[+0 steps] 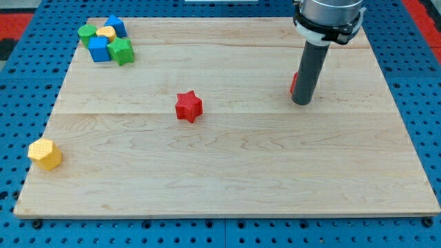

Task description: Move the red circle to the right center

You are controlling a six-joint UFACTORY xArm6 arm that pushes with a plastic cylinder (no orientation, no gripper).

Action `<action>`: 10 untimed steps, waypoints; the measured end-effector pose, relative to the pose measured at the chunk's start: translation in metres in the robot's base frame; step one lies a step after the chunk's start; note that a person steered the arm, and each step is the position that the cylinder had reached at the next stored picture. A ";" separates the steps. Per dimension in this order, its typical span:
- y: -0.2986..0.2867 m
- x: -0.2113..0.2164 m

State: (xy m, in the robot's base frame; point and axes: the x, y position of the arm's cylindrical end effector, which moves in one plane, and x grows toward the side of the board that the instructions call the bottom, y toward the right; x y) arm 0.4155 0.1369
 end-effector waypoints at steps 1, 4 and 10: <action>0.014 -0.001; 0.043 -0.014; 0.033 -0.055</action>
State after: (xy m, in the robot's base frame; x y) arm 0.3603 0.1702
